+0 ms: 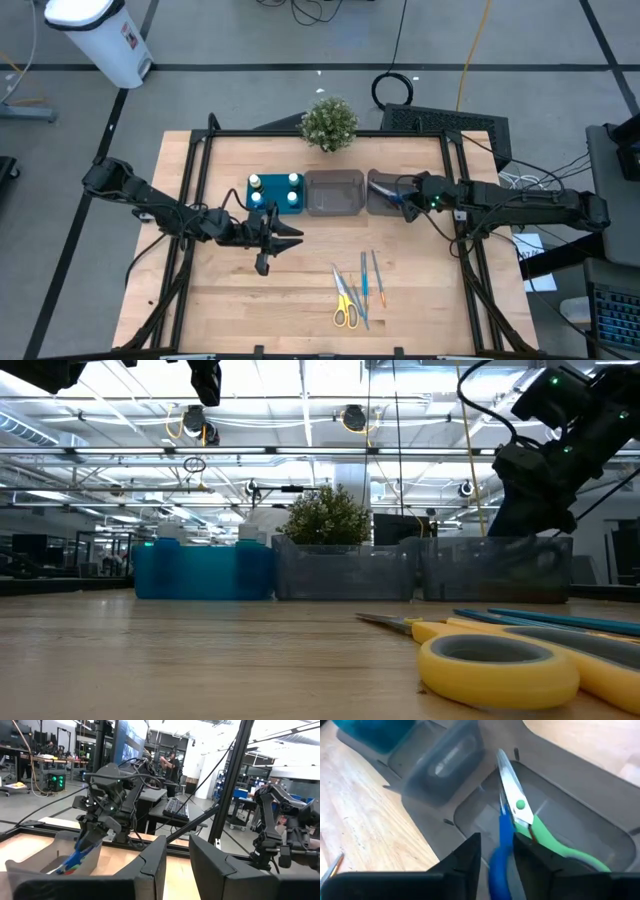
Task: Pick & Place Paint Supplies
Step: Put the blue scissor into the right black bin
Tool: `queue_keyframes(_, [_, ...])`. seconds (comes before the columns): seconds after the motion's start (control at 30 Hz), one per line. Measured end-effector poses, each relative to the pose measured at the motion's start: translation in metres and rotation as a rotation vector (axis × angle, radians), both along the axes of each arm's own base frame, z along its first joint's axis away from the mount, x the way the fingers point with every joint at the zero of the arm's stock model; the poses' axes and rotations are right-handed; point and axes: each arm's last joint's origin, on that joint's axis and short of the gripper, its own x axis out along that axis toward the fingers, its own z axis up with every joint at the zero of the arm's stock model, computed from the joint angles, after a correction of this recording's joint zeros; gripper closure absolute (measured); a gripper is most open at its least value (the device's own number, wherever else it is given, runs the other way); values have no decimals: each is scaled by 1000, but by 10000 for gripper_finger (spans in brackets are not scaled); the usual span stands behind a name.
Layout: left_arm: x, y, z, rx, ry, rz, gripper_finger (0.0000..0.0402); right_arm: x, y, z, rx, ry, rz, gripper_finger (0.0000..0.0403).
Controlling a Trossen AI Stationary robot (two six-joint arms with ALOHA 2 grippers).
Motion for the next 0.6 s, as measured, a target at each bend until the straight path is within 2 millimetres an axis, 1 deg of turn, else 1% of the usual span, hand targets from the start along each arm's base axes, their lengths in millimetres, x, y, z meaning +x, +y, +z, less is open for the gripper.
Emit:
queue_keyframes(0.13, [0, 0, 0, 0, 1, 0, 309, 2, -1, 3, -38, -28, 27, 274])
queue_keyframes(0.23, [0, 0, 0, 0, 1, 0, 309, 4, -1, 5, -83, -34, 60, 264])
queue_keyframes(0.47, [0, 0, 0, 0, 1, 0, 309, 3, 0, 5, -225, 37, 203, 270])
queue_keyframes(0.6, [0, 0, 0, 0, 1, 0, 309, 5, 1, 9, -287, 5, 251, 272])
